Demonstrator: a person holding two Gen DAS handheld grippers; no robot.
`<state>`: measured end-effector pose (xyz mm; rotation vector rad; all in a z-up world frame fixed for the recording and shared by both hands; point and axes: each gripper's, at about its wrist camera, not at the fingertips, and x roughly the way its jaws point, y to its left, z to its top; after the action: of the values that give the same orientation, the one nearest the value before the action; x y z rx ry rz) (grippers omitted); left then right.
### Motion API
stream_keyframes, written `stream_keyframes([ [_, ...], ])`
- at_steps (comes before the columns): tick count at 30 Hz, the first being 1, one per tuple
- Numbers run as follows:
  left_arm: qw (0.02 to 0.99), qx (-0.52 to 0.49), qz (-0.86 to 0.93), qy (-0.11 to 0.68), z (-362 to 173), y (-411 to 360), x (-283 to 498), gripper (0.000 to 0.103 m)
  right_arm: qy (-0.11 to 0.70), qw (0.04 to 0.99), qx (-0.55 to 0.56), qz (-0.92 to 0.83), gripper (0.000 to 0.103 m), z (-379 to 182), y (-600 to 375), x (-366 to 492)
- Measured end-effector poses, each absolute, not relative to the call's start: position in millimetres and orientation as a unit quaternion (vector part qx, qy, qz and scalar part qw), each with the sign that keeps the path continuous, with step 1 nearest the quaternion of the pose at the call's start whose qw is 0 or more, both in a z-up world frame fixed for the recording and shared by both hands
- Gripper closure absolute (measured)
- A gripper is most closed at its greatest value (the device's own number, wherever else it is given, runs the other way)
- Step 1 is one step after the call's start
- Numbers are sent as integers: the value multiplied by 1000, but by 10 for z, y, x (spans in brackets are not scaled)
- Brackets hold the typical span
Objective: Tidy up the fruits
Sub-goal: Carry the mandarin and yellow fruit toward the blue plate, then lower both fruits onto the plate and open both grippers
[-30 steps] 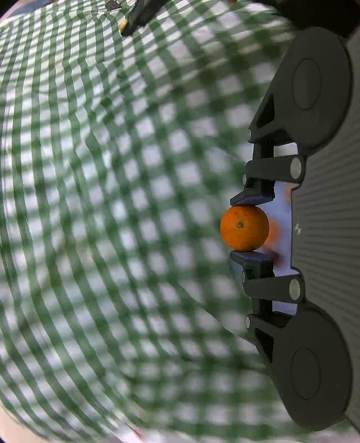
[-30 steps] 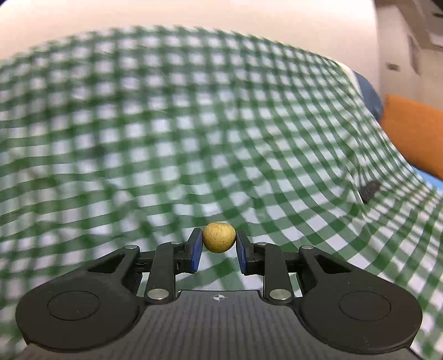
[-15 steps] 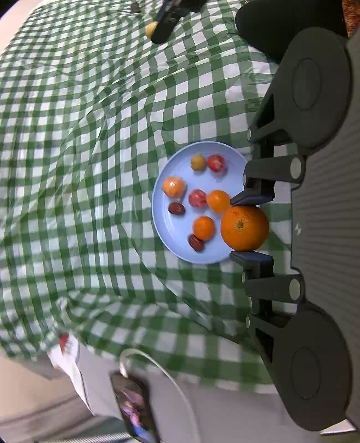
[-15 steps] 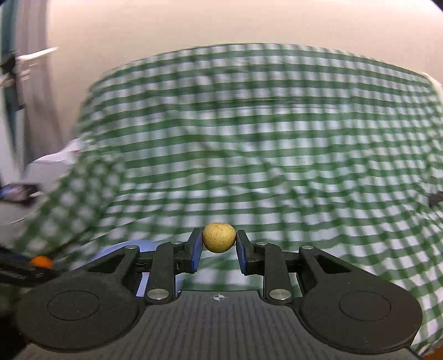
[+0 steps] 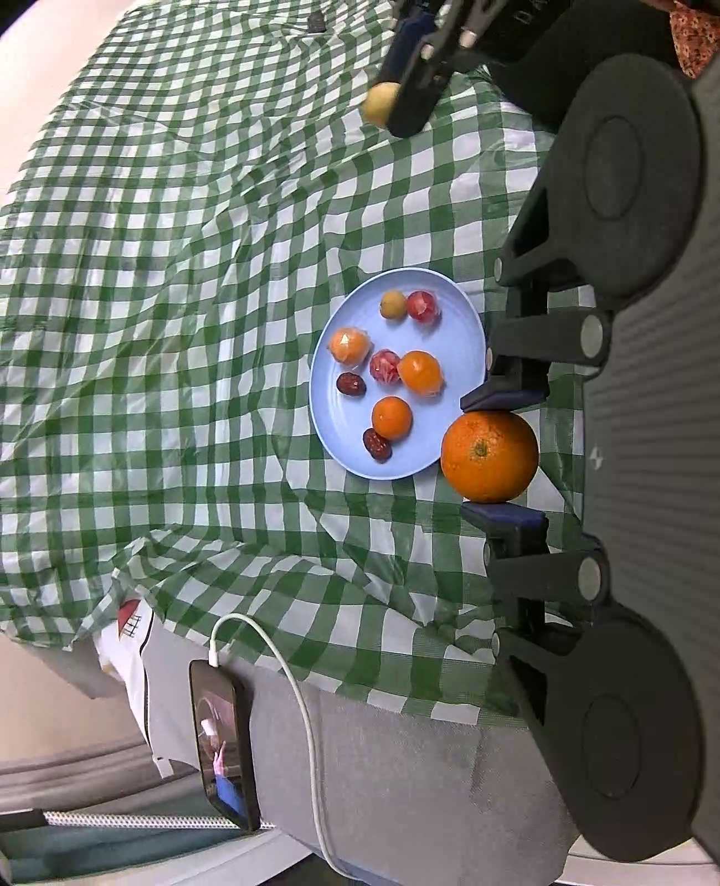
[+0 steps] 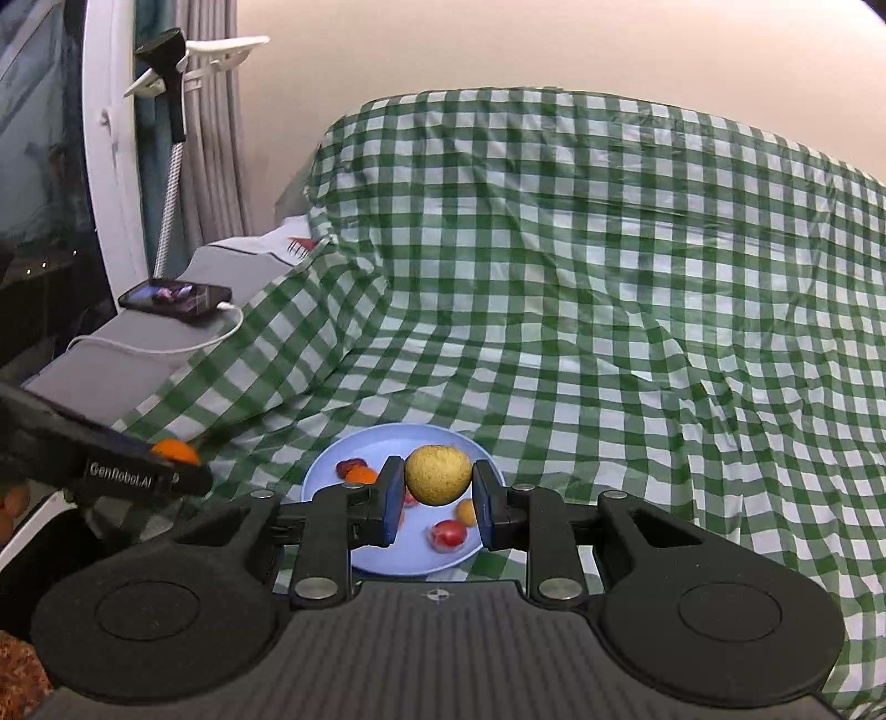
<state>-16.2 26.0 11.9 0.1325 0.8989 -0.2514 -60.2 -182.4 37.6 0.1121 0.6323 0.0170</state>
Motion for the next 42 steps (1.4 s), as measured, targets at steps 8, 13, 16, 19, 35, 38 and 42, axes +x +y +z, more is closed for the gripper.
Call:
stream_keyframes([
  [8, 891, 58, -124, 432, 112, 268, -163, 66, 322, 945, 45, 20, 75, 331, -1723, -615],
  [13, 891, 56, -120, 433, 103, 277, -121, 66, 325, 944, 44, 22, 75, 315, -1714, -596],
  [16, 891, 57, -117, 435, 95, 270, -86, 66, 330, 943, 45, 24, 75, 289, -1714, -575],
  [19, 891, 57, -116, 435, 87, 253, -41, 66, 334, 941, 46, 28, 75, 255, -1713, -550],
  [35, 885, 66, -123, 445, -44, 20, 448, 66, 350, 935, 29, 46, 75, 36, -1681, -109],
  [38, 878, 77, -124, 456, -138, -59, 588, 66, 362, 930, 32, 46, 75, -65, -1713, 21],
  [42, 868, 96, -128, 470, -272, -188, 786, 66, 375, 926, 31, 42, 75, -214, -1752, 222],
])
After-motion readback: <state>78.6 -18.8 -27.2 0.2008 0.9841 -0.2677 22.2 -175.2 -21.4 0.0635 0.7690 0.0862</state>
